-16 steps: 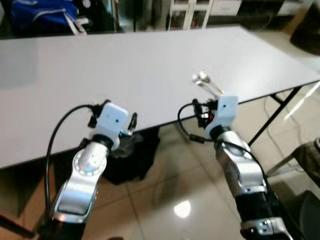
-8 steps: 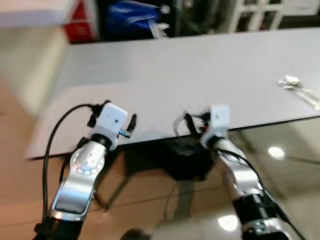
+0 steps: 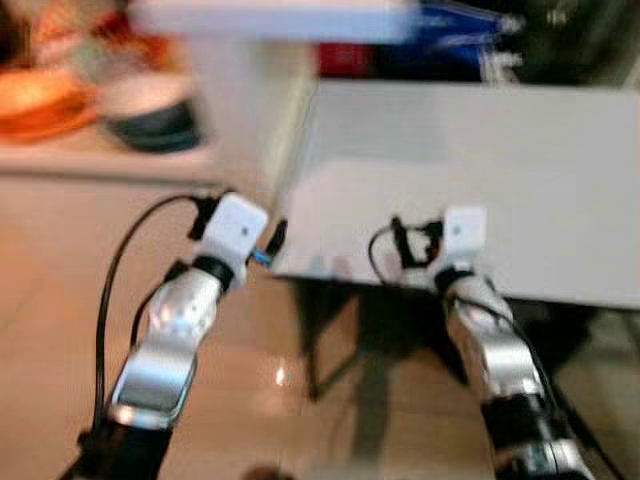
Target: Setting the table
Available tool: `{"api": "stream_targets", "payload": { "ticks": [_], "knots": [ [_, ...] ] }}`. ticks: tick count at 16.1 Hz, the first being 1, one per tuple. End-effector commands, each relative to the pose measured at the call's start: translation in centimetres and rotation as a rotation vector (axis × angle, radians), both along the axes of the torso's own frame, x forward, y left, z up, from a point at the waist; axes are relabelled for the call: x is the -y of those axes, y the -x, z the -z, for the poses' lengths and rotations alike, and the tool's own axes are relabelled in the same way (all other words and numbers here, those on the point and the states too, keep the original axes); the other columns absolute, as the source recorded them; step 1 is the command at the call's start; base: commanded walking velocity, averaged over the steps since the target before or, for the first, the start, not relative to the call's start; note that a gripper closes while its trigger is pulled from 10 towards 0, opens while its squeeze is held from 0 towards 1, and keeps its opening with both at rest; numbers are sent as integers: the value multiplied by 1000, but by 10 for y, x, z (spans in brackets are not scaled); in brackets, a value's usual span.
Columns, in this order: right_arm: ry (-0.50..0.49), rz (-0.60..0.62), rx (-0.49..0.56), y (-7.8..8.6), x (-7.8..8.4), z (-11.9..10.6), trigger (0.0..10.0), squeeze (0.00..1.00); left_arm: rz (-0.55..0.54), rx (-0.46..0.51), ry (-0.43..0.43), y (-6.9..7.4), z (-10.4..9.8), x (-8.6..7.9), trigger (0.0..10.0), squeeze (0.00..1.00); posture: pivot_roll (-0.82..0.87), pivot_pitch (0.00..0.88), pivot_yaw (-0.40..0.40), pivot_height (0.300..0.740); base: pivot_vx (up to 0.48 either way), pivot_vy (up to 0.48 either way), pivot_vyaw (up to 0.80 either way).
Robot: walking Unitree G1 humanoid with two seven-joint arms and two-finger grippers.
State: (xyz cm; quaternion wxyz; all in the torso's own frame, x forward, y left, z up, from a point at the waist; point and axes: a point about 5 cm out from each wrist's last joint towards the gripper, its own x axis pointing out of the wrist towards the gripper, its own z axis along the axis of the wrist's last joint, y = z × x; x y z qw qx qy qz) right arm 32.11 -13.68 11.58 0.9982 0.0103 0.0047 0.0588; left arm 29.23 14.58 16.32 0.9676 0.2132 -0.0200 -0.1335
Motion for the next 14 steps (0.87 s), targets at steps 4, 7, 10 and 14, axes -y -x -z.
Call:
{"api": "stream_targets", "payload": {
  "ticks": [4,7,10,14],
  "knots": [
    [-77,-48,89,4,-28,-26,10000,1000,-69,35,-14,4,-9,-16,10000,0,45,0,-24,740,0,480,600],
    [-73,-71,94,4,-31,-31,10000,1000,-89,50,34,4,-16,-14,10000,0,48,0,-35,740,0,480,0],
    [-53,-78,81,0,-31,-34,10000,1000,-92,48,28,5,-13,-12,10000,0,41,0,-54,740,0,480,0],
    [-36,-57,-11,-11,-22,-10,10000,1000,-86,23,75,3,-9,-7,10000,0,11,0,-30,740,0,352,0]
  ]
}}
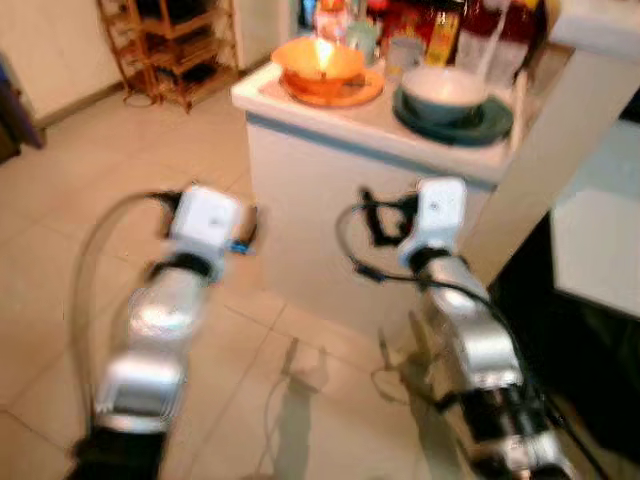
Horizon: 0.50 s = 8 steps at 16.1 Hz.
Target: Setting the table
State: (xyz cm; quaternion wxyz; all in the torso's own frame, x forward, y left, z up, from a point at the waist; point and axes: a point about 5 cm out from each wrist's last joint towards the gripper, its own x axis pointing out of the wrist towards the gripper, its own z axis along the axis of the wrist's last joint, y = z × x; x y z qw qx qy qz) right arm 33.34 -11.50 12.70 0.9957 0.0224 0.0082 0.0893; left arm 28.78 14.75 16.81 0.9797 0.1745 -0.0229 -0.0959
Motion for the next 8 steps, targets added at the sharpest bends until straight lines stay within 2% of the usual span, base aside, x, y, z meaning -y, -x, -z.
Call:
{"api": "stream_targets", "payload": {
  "ticks": [1,2,3,4,5,7,8],
  "knots": [
    [-11,45,-118,-10,11,27,10000,1000,-5,25,-8,-4,-6,-2,10000,0,14,0,-23,740,0,0,0],
    [29,68,-204,-15,19,45,10000,1000,5,30,-18,-6,-8,-1,10000,0,17,0,-19,740,0,0,0],
    [112,92,-286,-15,30,59,10000,1000,14,30,-11,-8,-10,1,10000,0,26,0,-22,740,0,0,0],
    [146,94,-293,-16,33,60,10000,1000,17,33,-7,-8,-11,2,10000,0,35,0,-31,740,0,0,0],
    [112,89,-231,-24,31,43,10000,1000,-1,48,-27,-7,-12,0,10000,0,41,0,-55,740,0,0,0],
    [55,95,-175,-28,27,28,10000,1000,-39,47,-23,-6,-11,-5,10000,0,37,0,-61,740,0,0,0],
    [7,97,-82,-30,27,14,10000,1000,-50,51,-18,-5,-11,-7,10000,0,34,0,-64,740,292,0,0]
  ]
}}
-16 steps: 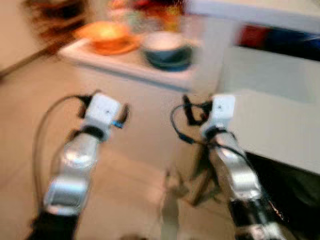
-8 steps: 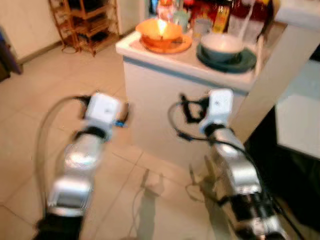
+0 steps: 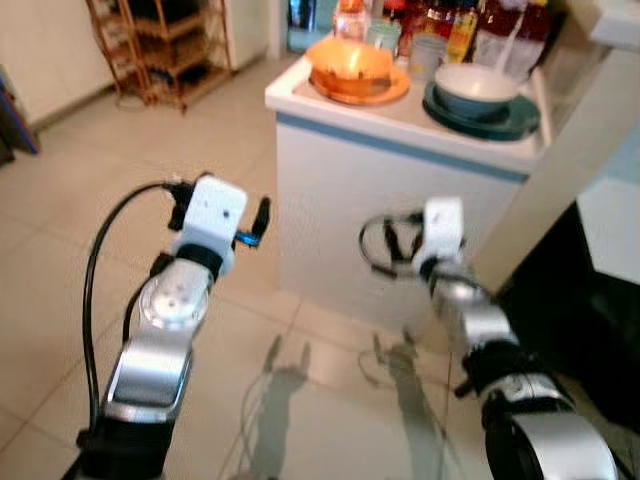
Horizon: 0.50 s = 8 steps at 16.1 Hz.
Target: Setting the table
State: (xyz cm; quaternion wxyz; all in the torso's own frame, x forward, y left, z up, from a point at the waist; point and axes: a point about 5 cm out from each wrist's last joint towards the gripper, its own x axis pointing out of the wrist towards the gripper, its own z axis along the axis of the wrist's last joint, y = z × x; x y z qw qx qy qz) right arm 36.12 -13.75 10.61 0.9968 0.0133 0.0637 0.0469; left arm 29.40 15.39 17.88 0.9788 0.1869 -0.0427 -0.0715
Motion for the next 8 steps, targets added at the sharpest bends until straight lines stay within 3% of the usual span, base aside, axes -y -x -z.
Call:
{"api": "stream_targets", "payload": {
  "ticks": [1,2,3,5,8],
  "knots": [
    [-40,17,90,-3,5,-15,10000,1000,-6,6,5,1,-1,0,10000,0,35,0,-66,740,292,0,0],
    [-81,27,206,7,4,-32,10000,1000,0,13,5,1,-3,1,10000,0,39,0,-76,740,480,0,0],
    [-92,26,252,14,2,-39,10000,1000,-3,18,5,1,-4,1,10000,0,38,0,-76,740,480,0,0],
    [-110,-23,296,26,-11,-50,10000,1000,-33,33,20,2,-8,-2,10000,0,40,0,-74,740,480,0,-647],
    [-114,-68,339,30,-20,-60,10000,1000,-41,33,21,5,-8,-4,10000,0,48,0,-75,740,480,0,-800]
  ]
}}
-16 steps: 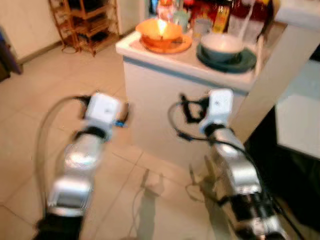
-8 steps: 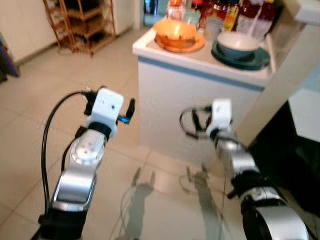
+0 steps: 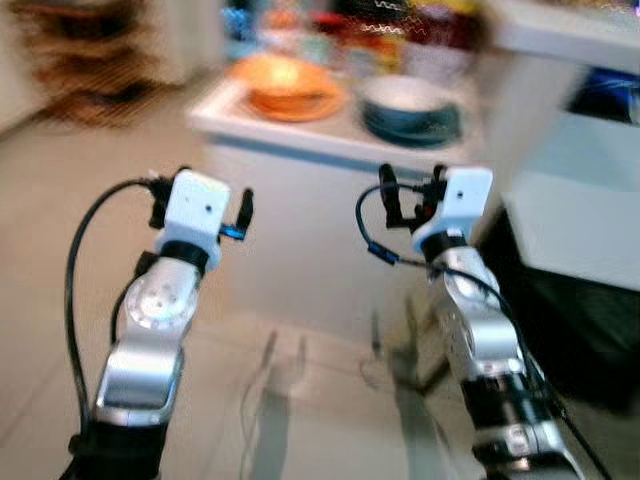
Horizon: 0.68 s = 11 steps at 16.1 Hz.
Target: Setting the table
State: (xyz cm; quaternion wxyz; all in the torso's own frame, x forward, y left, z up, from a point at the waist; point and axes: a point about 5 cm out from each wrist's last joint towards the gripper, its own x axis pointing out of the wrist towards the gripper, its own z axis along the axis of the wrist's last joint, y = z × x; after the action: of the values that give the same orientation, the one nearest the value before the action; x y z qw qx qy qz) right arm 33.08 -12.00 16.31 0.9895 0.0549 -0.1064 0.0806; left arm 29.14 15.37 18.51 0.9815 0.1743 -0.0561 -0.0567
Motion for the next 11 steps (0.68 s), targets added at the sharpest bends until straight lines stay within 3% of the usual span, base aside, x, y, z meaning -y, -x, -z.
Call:
{"api": "stream_targets", "payload": {
  "ticks": [1,5,11],
  "knots": [
    [-10,-14,0,0,-4,-5,10000,1000,-25,4,-8,3,-2,-6,10000,0,48,0,-75,740,480,0,-800],
    [-71,-88,-12,1,-13,-15,10000,1000,-45,11,-15,4,-4,-11,10000,0,53,0,-83,740,480,0,-106],
    [-29,-134,-13,1,-15,-30,10000,1000,-48,9,-14,5,-3,-12,10000,0,53,0,-88,740,452,0,0]
  ]
}}
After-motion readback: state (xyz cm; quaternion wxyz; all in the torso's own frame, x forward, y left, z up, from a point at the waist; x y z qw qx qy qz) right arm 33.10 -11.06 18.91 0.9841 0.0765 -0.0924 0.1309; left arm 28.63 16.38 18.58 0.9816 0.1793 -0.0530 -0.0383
